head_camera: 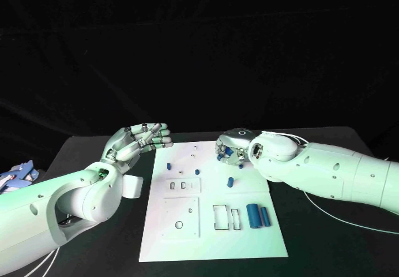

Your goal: Assemble the parts on the task board

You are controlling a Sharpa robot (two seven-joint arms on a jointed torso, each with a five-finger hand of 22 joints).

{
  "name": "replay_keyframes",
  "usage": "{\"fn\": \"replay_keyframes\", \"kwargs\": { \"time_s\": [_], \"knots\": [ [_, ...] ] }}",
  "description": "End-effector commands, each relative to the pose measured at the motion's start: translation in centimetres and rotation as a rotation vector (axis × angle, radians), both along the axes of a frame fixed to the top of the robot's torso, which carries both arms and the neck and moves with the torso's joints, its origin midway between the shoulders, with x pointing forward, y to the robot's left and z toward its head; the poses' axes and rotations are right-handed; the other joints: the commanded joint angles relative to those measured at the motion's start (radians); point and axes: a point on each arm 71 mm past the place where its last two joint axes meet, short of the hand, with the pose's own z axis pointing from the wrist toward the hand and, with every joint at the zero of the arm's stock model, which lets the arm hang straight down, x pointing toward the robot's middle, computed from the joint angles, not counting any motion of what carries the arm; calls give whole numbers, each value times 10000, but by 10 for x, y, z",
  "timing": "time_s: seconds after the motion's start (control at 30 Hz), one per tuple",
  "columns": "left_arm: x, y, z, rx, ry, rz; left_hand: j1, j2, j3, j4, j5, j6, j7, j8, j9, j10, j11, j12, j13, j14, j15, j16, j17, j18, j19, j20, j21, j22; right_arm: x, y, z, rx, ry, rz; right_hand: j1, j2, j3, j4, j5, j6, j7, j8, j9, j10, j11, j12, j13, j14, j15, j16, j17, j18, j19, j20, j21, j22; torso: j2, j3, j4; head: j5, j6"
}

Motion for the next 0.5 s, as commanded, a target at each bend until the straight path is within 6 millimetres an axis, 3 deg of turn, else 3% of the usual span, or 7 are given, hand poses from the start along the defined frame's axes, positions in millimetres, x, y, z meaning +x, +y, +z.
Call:
{"fn": "replay_keyframes", "kwargs": {
  "time_s": [0.03,0.2,0.37,0.5],
  "knots": [
    [-1,-2,2,-75,-61,-246,-21,-110,45,7,-27,6,309,-58,-11,26,65,-72,-12,59,6,-65,13,133,57,8,-6,-16,0,0,0,-168,2,-28,25,131,94,42,-44,167,-23,103,85,176,-33,101,48,311,-80,117,92,-212,114,0,115,173,44,32,0,10,14],
    [0,-1,1,-54,-28,-236,-21,-110,45,7,-27,6,309,-58,-11,26,65,-72,-12,59,6,-65,13,133,57,8,-6,-16,0,1,2,65,-196,-5,53,297,178,144,-53,442,-157,328,303,452,-158,256,157,316,-175,272,208,-253,232,-76,296,460,78,58,-3,12,27],
    [0,0,1,-32,2,-214,-30,-118,52,13,-30,-2,317,-68,-13,20,72,-91,-13,55,11,-76,17,132,56,10,-13,-23,0,1,6,461,-645,-41,227,589,404,168,-403,621,-277,597,619,650,-268,364,276,318,-276,396,277,-288,324,-171,440,697,93,66,5,4,39],
    [0,0,1,-15,27,-198,-32,-120,57,16,-32,-8,322,-74,-15,15,76,-102,-13,53,14,-83,20,131,56,10,-16,-28,-1,2,9,708,-922,-85,289,636,512,130,-551,595,-279,692,773,637,-279,356,312,309,-285,421,264,-291,318,-195,457,731,107,73,7,7,53]
  ]
}}
